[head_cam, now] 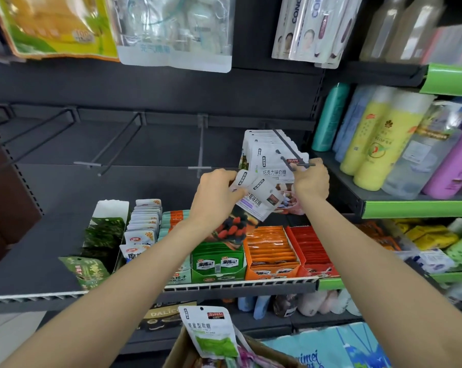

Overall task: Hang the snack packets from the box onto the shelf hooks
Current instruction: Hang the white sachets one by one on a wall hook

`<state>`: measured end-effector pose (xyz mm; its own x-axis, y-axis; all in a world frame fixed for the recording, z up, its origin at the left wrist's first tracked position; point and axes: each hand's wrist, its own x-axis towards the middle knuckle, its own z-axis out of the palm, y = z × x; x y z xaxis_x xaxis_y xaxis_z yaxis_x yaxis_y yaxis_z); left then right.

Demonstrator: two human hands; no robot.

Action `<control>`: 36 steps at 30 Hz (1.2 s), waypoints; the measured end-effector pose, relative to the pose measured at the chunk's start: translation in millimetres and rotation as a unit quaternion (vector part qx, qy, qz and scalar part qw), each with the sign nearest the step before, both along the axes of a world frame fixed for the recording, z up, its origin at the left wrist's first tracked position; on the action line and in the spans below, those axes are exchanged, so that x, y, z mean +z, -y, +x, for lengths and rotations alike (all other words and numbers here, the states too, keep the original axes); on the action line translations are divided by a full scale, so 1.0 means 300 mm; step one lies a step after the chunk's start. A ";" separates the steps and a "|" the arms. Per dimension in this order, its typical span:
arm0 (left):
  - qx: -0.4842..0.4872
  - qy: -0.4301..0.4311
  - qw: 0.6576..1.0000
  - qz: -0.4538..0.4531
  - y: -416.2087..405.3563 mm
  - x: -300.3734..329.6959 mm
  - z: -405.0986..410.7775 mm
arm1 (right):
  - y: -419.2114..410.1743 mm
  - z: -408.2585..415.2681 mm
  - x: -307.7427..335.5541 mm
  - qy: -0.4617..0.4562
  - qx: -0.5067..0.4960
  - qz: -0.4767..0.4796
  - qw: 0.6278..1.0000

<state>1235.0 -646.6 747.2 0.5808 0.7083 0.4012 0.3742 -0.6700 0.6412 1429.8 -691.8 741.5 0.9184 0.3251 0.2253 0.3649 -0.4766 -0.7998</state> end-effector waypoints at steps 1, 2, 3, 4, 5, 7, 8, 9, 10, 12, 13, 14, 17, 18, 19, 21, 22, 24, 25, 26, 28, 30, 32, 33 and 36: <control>-0.005 0.006 1.000 -0.011 -0.001 -0.003 0.000 | 0.005 -0.002 -0.011 0.007 0.007 0.008 1.000; -0.008 0.013 1.000 -0.022 -0.003 -0.006 0.000 | 0.016 -0.008 -0.025 0.017 0.014 0.024 0.999; -0.011 0.023 0.999 -0.032 -0.004 -0.008 -0.002 | 0.035 -0.019 -0.039 0.023 0.028 0.052 0.998; -0.015 0.033 0.998 -0.044 -0.005 -0.011 -0.003 | 0.060 -0.035 -0.050 0.021 0.049 0.085 0.995; -0.018 0.041 0.997 -0.055 -0.004 -0.013 -0.002 | 0.089 -0.055 -0.060 0.002 0.080 0.116 0.990; -0.019 0.052 0.996 -0.069 0.001 -0.017 0.000 | 0.146 -0.097 -0.076 -0.080 0.166 0.152 0.971; -0.018 0.058 0.995 -0.076 0.005 -0.020 0.002 | 0.168 -0.111 -0.084 -0.124 0.209 0.159 0.957; -0.017 0.064 0.994 -0.083 0.009 -0.022 0.005 | 0.186 -0.118 -0.093 -0.148 0.241 0.158 0.946; -0.013 0.069 0.994 -0.088 0.010 -0.025 0.009 | 0.195 -0.120 -0.101 -0.149 0.260 0.150 0.942; -0.005 0.077 0.993 -0.088 0.013 -0.030 0.015 | 0.202 -0.113 -0.110 -0.127 0.257 0.150 0.946; 0.000 0.083 0.993 -0.086 0.013 -0.033 0.018 | 0.202 -0.105 -0.110 -0.115 0.245 0.155 0.950; 0.003 0.085 0.993 -0.084 0.013 -0.036 0.019 | 0.201 -0.096 -0.107 -0.104 0.233 0.157 0.954; 0.007 0.066 0.996 -0.063 0.013 -0.041 0.019 | 0.205 -0.072 -0.084 -0.067 0.219 0.152 0.962; 0.012 0.051 0.998 -0.045 0.015 -0.039 0.018 | 0.209 -0.066 -0.073 -0.055 0.221 0.151 0.962; 0.019 0.036 0.999 -0.025 0.016 -0.037 0.018 | 0.215 -0.061 -0.062 -0.046 0.223 0.151 0.962; 0.040 0.010 0.999 0.016 0.018 -0.028 0.020 | 0.223 -0.048 -0.042 -0.029 0.225 0.157 0.961; 0.049 -0.001 0.998 0.036 0.022 -0.023 0.022 | 0.225 -0.041 -0.034 -0.022 0.221 0.160 0.962; 0.059 -0.008 0.996 0.065 0.028 -0.015 0.029 | 0.223 -0.027 -0.015 -0.011 0.211 0.161 0.964; 0.063 -0.008 0.995 0.073 0.030 -0.010 0.031 | 0.220 -0.020 -0.008 -0.004 0.205 0.161 0.966; 0.066 -0.010 0.995 0.079 0.031 -0.007 0.034 | 0.216 -0.014 -0.001 0.005 0.199 0.158 0.967; 0.070 -0.011 0.994 0.086 0.029 0.000 0.040 | 0.207 -0.009 0.012 0.017 0.191 0.146 0.970; 0.067 -0.008 0.994 0.085 0.026 0.005 0.046 | 0.195 -0.003 0.020 0.030 0.180 0.129 0.975; 0.065 -0.006 0.994 0.084 0.026 0.007 0.050 | 0.184 0.000 0.026 0.046 0.167 0.105 0.979; 0.066 -0.005 0.994 0.084 0.026 0.009 0.050 | 0.181 0.001 0.029 0.055 0.162 0.095 0.981; 0.067 0.004 0.994 0.083 0.026 0.013 0.046 | 0.181 0.003 0.026 0.080 0.155 0.092 0.980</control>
<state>1248.8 -654.4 751.1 0.4823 0.7021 0.5238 0.4619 -0.7119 0.5290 1430.5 -746.2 749.2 0.7302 0.5236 0.4389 0.5966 -0.1757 -0.7831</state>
